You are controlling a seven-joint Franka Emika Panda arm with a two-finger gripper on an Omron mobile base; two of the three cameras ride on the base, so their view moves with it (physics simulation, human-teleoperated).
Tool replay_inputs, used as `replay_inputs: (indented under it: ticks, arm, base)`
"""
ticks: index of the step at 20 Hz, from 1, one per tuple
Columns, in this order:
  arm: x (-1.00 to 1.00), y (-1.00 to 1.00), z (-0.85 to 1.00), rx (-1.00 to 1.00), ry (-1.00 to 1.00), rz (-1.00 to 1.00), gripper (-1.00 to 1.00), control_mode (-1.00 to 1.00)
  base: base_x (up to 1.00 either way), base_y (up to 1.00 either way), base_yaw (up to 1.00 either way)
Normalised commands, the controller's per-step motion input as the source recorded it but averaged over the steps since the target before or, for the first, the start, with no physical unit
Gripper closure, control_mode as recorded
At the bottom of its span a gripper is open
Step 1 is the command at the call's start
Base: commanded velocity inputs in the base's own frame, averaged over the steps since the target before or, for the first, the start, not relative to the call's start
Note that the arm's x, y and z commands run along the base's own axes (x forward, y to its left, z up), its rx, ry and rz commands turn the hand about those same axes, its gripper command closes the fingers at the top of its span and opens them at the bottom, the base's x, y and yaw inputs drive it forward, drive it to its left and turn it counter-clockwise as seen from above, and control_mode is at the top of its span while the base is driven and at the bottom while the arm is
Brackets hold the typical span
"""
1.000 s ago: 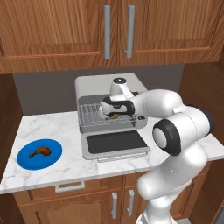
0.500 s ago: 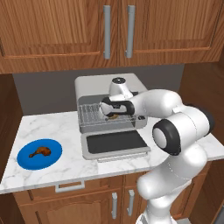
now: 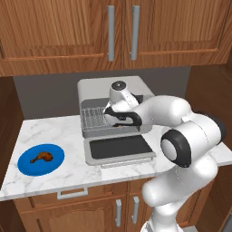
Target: Open the toaster oven door. Place the bread on the top rack in the toaster oven and place the chicken drumstick on the bottom rack.
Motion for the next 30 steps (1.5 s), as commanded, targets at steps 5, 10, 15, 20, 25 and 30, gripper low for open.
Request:
replay_inputs:
  ticks: [5,10,15,20,25,30]
  arm:
    - [0.13,0.00,-0.08,-0.18,-0.12,0.17,-1.00,-1.00]
    - [-0.27,0.30,-0.07,-0.03,0.10,0.01,-1.00,-1.00]
    - [-0.66,0.25,0.00,0.00,0.06,0.00,-1.00,-1.00]
    - [-0.61,0.10,-0.11,-0.02,-0.03,0.00,-1.00,-1.00]
    - [-0.05,0.00,-0.81,0.00,0.01,-0.06,-1.00,-1.00]
    - [0.17,0.00,-0.32,0.00,0.00,-0.20,-1.00,-1.00]
  base:
    - [0.00,0.00,0.00]
    - [0.00,0.00,0.00]
    - [0.00,0.00,0.00]
    - [0.00,0.00,0.00]
    - [0.00,0.00,0.00]
    - [0.00,0.00,0.00]
